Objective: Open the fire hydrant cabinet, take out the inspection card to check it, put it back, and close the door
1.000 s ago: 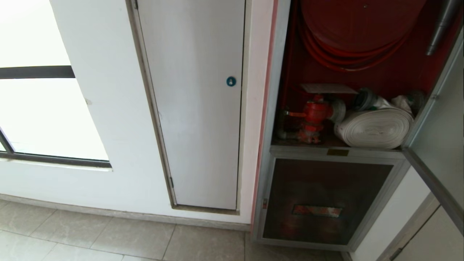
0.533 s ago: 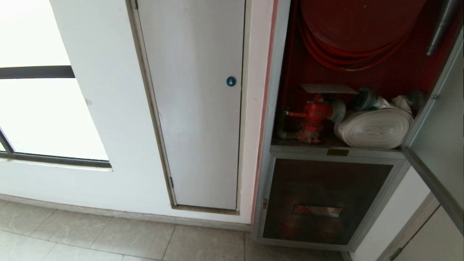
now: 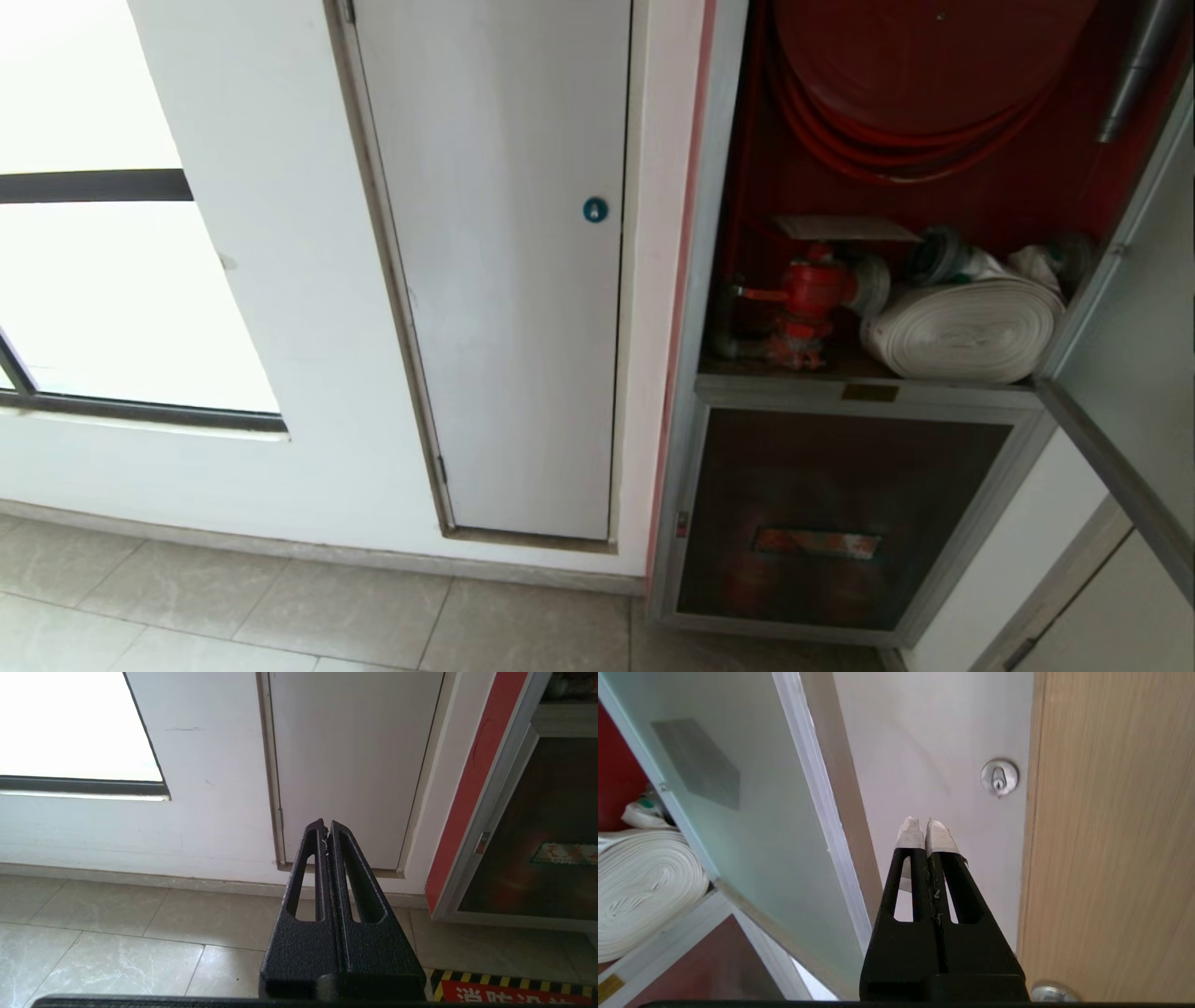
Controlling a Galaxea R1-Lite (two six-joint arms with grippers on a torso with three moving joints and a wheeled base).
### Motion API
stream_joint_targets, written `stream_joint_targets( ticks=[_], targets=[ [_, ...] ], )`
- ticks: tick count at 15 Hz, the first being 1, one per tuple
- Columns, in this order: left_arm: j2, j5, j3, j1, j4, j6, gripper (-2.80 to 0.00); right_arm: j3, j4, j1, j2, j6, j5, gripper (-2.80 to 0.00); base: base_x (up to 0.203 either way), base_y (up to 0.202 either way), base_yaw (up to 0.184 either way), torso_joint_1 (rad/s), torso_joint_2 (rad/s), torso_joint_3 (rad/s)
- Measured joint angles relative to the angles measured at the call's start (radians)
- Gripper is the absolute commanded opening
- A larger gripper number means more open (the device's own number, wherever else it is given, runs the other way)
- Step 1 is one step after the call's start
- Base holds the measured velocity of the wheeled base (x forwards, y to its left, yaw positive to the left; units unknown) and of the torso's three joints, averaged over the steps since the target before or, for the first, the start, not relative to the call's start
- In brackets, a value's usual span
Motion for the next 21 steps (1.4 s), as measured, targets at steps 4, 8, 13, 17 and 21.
stream_joint_targets(
  ticks=[4,8,13,17,21],
  targets=[
    [0.000,0.000,0.000,0.000,0.000,0.000,-2.80,-0.003,0.003,-0.178,0.012,0.014,0.205,-2.80,0.000,0.000,0.000,0.000,0.00,0.000],
    [0.000,0.000,0.000,0.001,0.000,0.000,-2.80,-0.018,-0.018,-0.360,0.078,0.096,0.382,-2.80,0.000,0.000,0.000,0.000,0.00,0.000],
    [0.000,0.000,0.000,0.000,0.000,0.000,-2.80,-0.013,-0.027,-0.534,0.129,0.215,0.535,-2.80,0.000,0.000,0.000,0.000,0.00,0.000],
    [0.000,0.000,0.000,0.000,0.000,0.000,-2.80,0.007,-0.083,-0.663,0.190,0.276,0.662,-2.80,0.000,0.000,0.000,0.000,0.00,0.000],
    [0.000,0.000,0.000,0.000,0.000,0.000,-2.80,0.011,-0.168,-0.740,0.277,0.284,0.763,-2.80,0.000,0.000,0.000,0.009,0.00,0.002]
  ],
)
